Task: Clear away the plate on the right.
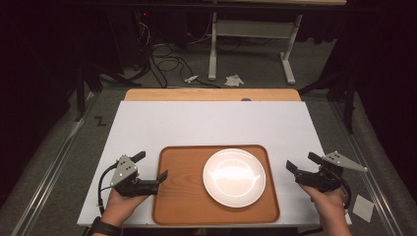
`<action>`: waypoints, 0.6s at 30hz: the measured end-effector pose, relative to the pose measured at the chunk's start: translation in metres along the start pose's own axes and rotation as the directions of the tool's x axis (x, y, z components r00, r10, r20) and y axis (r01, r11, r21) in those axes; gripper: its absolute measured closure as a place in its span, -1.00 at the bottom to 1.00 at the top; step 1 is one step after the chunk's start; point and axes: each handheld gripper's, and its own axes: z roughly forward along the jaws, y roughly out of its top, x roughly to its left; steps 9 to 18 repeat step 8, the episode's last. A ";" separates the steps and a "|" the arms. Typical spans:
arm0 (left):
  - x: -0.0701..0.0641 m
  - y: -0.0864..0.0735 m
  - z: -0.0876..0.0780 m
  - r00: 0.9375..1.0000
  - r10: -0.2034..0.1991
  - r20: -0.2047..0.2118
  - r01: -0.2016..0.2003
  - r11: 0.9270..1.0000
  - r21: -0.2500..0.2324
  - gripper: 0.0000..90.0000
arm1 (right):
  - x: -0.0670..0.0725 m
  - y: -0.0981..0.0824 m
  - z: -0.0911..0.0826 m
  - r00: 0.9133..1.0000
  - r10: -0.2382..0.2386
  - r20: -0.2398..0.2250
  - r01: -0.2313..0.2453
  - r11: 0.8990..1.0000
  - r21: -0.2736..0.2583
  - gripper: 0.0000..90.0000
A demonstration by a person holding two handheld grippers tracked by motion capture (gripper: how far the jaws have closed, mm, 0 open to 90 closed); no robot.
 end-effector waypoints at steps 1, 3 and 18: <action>0.000 0.000 0.000 1.000 0.001 0.000 -0.001 1.000 0.001 -0.97 | 0.001 0.000 0.001 1.000 -0.001 -0.001 0.001 1.000 0.004 -0.92; 0.000 0.000 0.000 1.000 0.001 0.000 -0.001 1.000 0.001 -0.97 | 0.002 0.000 0.001 1.000 -0.004 -0.003 0.004 1.000 0.004 -0.92; 0.000 0.000 0.001 1.000 -0.006 0.010 0.006 1.000 0.015 -0.97 | 0.001 0.000 0.001 1.000 0.004 -0.002 -0.004 1.000 0.003 -0.92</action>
